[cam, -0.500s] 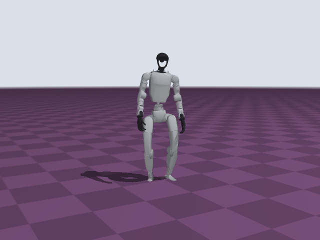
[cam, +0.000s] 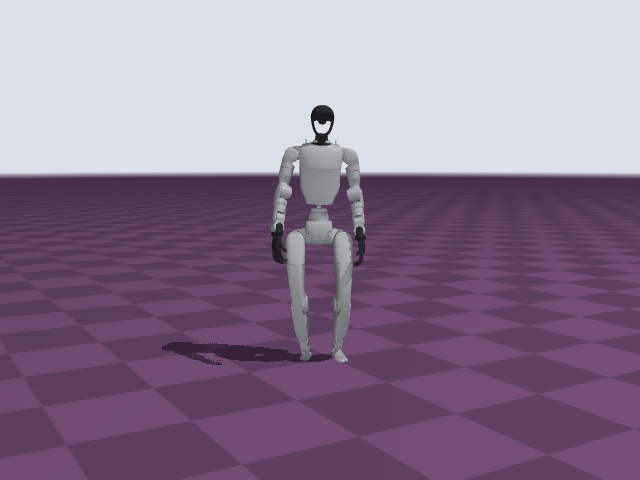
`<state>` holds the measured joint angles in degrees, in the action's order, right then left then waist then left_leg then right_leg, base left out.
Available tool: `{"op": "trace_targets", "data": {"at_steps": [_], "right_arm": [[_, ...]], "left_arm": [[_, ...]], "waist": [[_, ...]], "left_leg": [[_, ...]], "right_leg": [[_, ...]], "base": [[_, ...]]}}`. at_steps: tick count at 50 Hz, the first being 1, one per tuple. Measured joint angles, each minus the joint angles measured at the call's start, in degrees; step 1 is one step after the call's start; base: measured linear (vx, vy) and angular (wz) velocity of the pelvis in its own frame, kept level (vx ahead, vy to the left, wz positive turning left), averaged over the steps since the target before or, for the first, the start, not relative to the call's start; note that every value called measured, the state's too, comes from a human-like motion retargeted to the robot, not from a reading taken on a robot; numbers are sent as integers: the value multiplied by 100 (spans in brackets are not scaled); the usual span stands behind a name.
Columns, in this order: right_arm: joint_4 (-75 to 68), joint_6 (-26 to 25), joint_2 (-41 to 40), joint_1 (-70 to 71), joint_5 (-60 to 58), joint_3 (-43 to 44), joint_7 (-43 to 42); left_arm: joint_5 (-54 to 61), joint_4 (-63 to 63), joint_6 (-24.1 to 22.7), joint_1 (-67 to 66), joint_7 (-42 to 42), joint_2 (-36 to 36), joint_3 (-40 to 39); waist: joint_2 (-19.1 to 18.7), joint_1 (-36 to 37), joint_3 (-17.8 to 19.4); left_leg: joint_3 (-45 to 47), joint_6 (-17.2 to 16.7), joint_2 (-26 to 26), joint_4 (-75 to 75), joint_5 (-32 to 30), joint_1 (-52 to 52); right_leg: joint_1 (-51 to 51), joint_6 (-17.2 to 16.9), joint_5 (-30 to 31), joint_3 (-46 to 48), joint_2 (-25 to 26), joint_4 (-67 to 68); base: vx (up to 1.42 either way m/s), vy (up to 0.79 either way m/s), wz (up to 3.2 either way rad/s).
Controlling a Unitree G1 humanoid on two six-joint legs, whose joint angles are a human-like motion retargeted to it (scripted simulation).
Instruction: Walk
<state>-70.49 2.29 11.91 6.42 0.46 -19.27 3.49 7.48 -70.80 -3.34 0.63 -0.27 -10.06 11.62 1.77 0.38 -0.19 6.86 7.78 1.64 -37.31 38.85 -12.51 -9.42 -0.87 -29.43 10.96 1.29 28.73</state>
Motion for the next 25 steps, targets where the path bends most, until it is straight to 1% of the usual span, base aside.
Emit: {"op": "trace_targets", "data": {"at_steps": [10, 25], "right_arm": [[5, -16, 99, -63, 92, 46, 7], [39, -63, 140, -81, 141, 156, -18]], "left_arm": [[-61, -42, 62, 35, -38, 58, -15], [-24, -63, 123, -9, -1, 127, -131]], "waist": [[20, -111, -91], [44, -132, -105]], "left_leg": [[152, 72, -158, 471, -128, 282], [231, 146, -277, 710, -206, 460]], "right_leg": [[22, -90, 1, -85, -146, -2], [95, -135, -26, -110, -254, -70]], "base": [[0, 0, 0], [0, 0, 0]]}}
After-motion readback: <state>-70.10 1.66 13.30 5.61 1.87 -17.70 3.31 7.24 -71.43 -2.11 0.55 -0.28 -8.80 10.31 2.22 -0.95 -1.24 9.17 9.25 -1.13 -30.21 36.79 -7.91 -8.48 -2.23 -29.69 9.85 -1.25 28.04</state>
